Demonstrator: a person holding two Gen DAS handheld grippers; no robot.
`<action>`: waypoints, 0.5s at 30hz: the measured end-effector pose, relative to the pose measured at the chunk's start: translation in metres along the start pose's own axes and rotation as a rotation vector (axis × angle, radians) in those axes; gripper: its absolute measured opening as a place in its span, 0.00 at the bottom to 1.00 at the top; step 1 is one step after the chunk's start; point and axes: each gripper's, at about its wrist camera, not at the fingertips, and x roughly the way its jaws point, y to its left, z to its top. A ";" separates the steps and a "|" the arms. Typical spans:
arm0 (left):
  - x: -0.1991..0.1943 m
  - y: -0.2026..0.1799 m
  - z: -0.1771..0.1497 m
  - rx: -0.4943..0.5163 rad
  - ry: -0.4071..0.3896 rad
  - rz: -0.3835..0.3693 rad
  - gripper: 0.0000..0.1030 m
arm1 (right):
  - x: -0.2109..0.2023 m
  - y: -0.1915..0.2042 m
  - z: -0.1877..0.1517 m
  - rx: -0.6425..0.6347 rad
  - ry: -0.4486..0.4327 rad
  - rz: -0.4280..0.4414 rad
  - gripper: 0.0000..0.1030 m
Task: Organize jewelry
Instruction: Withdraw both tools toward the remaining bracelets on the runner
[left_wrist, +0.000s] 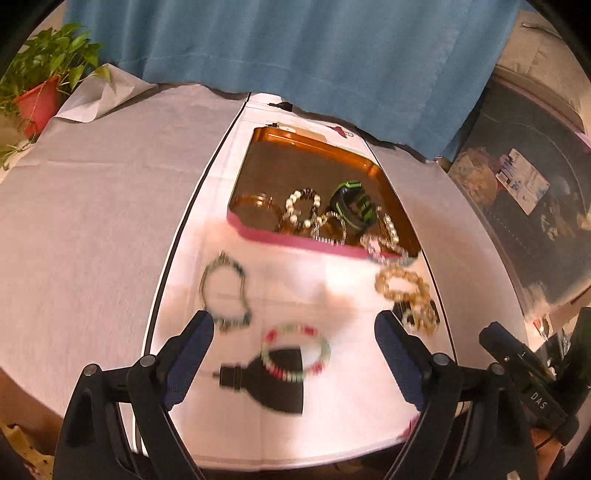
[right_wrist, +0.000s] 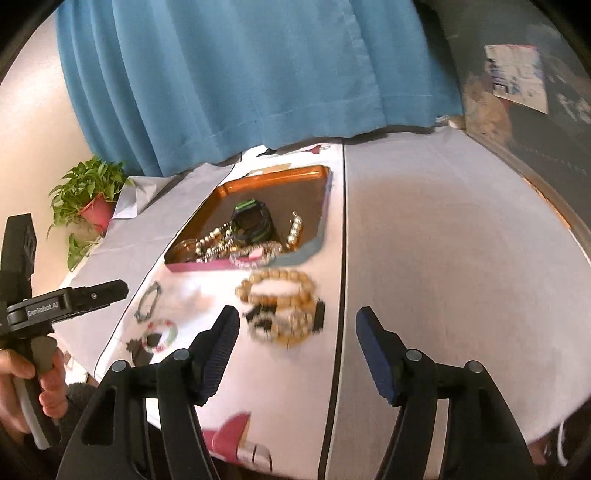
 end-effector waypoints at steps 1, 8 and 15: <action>-0.003 0.000 -0.004 0.007 0.000 0.000 0.84 | -0.004 0.001 -0.005 0.009 0.002 -0.001 0.64; -0.033 0.001 -0.029 0.085 0.021 0.029 0.84 | -0.039 0.023 -0.021 -0.032 -0.039 0.000 0.65; -0.040 0.007 -0.041 0.125 -0.065 0.065 0.84 | -0.050 0.027 -0.030 -0.061 -0.162 0.048 0.71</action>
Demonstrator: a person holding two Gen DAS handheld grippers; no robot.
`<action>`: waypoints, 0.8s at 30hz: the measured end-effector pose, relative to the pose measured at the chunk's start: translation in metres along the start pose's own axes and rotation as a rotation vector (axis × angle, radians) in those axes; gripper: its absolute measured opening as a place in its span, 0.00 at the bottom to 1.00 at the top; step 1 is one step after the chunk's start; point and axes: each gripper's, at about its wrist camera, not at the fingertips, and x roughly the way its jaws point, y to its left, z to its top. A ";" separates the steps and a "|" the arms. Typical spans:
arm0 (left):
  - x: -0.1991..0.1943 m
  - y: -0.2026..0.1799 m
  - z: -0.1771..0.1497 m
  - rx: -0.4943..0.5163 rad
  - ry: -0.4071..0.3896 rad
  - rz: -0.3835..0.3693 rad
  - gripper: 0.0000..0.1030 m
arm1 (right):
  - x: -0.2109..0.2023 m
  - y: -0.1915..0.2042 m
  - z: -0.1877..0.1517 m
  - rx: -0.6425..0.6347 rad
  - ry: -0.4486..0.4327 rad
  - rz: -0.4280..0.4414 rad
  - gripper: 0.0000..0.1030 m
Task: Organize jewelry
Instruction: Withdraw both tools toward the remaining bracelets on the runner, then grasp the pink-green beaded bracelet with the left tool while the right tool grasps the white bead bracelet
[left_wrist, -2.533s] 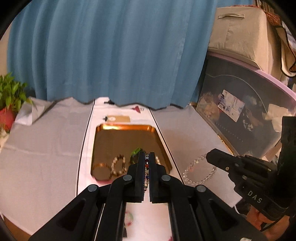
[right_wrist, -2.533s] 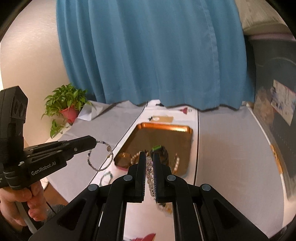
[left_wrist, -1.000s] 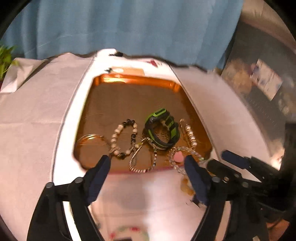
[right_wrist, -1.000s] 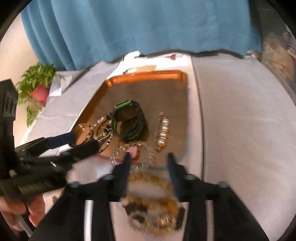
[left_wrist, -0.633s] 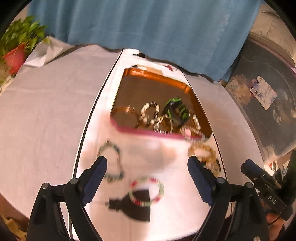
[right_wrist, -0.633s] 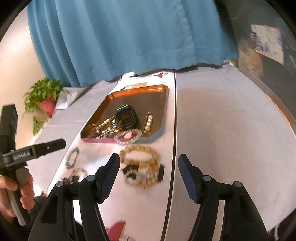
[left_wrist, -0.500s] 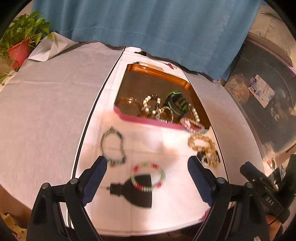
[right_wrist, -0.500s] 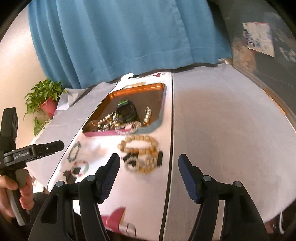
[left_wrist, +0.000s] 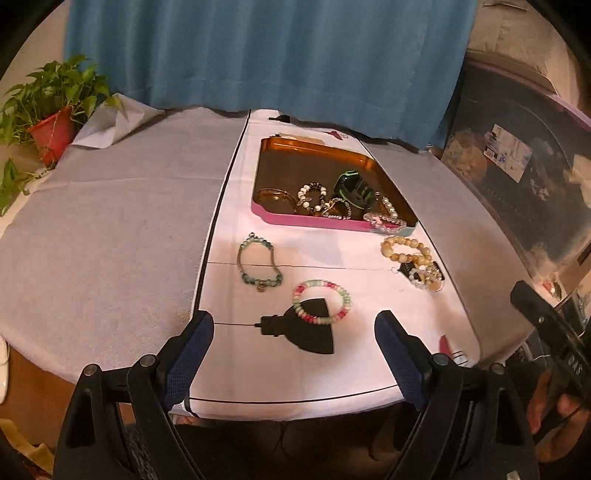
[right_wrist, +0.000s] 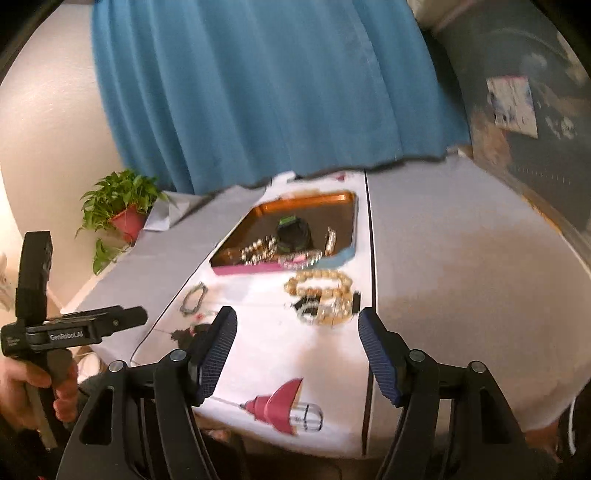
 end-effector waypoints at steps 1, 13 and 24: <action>0.004 -0.001 -0.005 0.028 -0.001 0.017 0.84 | 0.003 -0.004 -0.004 0.009 -0.001 -0.002 0.73; 0.037 -0.001 -0.016 0.043 0.040 -0.009 0.84 | 0.045 -0.032 -0.013 0.056 0.060 -0.040 0.74; 0.073 -0.010 -0.015 0.036 -0.045 -0.009 0.78 | 0.059 -0.044 -0.014 -0.002 0.143 0.041 0.69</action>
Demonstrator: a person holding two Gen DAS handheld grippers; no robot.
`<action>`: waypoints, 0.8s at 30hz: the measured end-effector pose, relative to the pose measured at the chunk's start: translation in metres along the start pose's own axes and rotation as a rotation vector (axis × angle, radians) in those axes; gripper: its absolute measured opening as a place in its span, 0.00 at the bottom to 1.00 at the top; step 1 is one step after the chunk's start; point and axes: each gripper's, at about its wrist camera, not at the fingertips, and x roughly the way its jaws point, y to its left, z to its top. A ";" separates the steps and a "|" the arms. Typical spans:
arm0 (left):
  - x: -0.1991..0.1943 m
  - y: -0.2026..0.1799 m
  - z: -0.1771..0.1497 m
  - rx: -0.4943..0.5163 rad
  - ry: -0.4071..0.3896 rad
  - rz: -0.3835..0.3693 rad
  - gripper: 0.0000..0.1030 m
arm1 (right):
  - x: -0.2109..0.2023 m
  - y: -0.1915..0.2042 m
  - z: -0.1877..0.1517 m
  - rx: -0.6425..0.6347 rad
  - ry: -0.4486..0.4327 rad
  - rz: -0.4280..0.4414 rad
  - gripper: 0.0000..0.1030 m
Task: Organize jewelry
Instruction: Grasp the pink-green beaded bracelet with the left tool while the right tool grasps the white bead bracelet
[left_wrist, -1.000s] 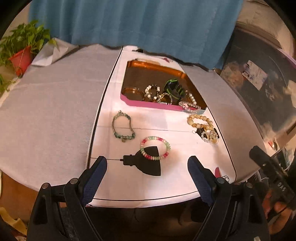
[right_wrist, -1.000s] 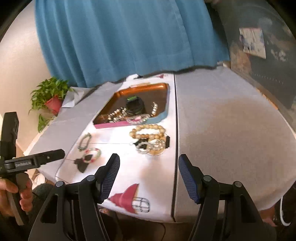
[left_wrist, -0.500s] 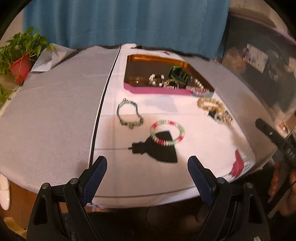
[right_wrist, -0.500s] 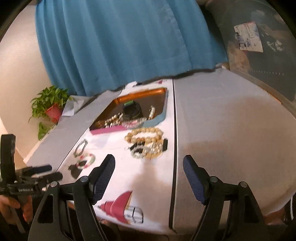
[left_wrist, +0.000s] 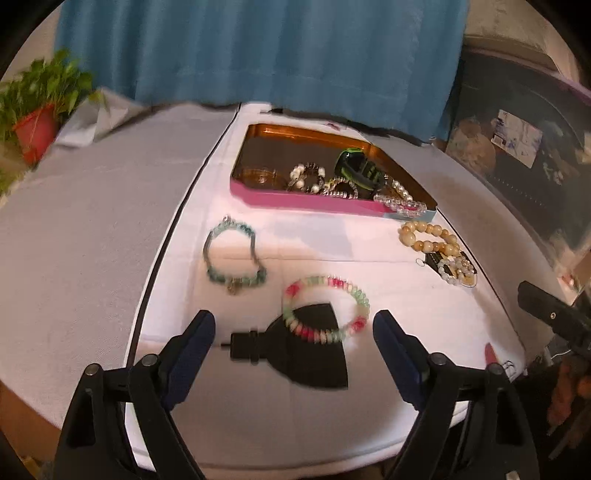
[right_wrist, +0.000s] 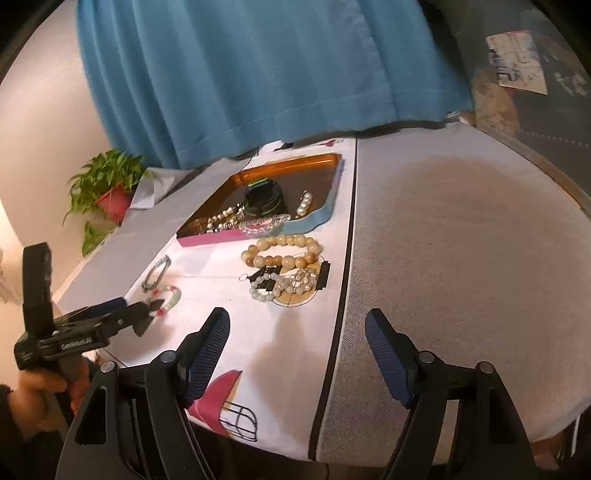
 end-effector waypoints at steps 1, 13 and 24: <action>0.002 -0.003 0.000 0.024 -0.003 0.004 0.75 | 0.002 0.000 0.000 -0.005 0.007 0.006 0.63; 0.018 -0.012 0.009 0.117 -0.050 0.046 0.19 | 0.041 0.027 0.021 -0.118 0.027 0.008 0.21; 0.005 -0.012 0.003 0.033 0.011 -0.156 0.04 | 0.068 0.047 0.015 -0.263 0.093 -0.106 0.11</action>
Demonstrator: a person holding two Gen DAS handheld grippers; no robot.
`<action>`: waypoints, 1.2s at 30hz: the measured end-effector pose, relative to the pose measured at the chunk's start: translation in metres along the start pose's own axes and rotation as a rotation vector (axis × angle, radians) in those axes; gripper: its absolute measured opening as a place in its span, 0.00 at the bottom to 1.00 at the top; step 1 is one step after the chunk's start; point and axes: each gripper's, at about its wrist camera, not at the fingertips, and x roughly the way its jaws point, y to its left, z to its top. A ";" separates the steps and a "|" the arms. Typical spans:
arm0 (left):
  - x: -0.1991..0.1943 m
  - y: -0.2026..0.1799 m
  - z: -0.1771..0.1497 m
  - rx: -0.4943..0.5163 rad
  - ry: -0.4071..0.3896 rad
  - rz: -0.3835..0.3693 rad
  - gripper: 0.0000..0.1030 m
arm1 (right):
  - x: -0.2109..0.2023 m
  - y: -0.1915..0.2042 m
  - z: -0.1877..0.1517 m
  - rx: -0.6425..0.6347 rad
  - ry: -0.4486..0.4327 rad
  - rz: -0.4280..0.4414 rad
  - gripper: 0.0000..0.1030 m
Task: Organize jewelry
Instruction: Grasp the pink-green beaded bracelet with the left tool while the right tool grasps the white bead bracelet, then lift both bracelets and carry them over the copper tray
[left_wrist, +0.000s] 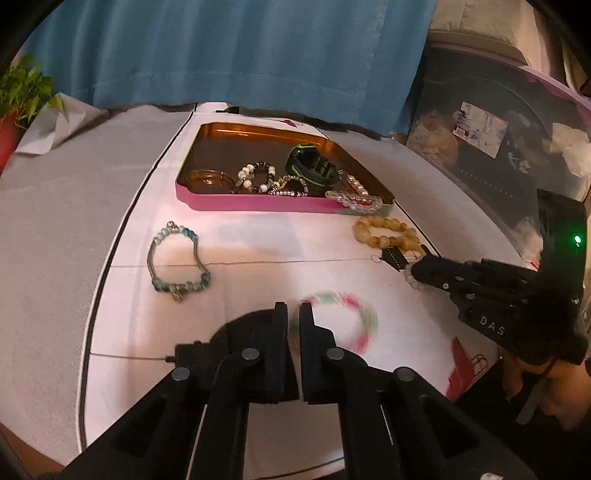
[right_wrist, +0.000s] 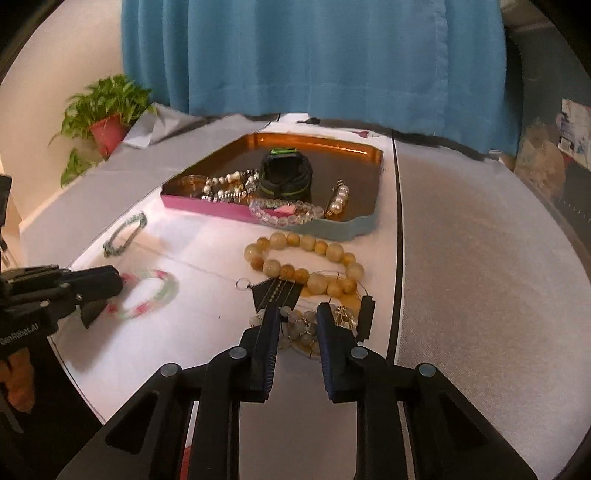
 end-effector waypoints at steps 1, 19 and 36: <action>0.000 -0.001 0.000 0.002 0.000 -0.001 0.04 | -0.002 0.000 -0.001 0.006 0.002 0.014 0.11; 0.006 -0.029 -0.006 0.176 0.010 0.120 0.14 | -0.025 0.011 -0.023 0.003 0.005 0.141 0.09; -0.023 -0.044 0.033 0.086 0.087 0.142 0.04 | -0.067 0.004 0.007 0.096 -0.080 0.152 0.06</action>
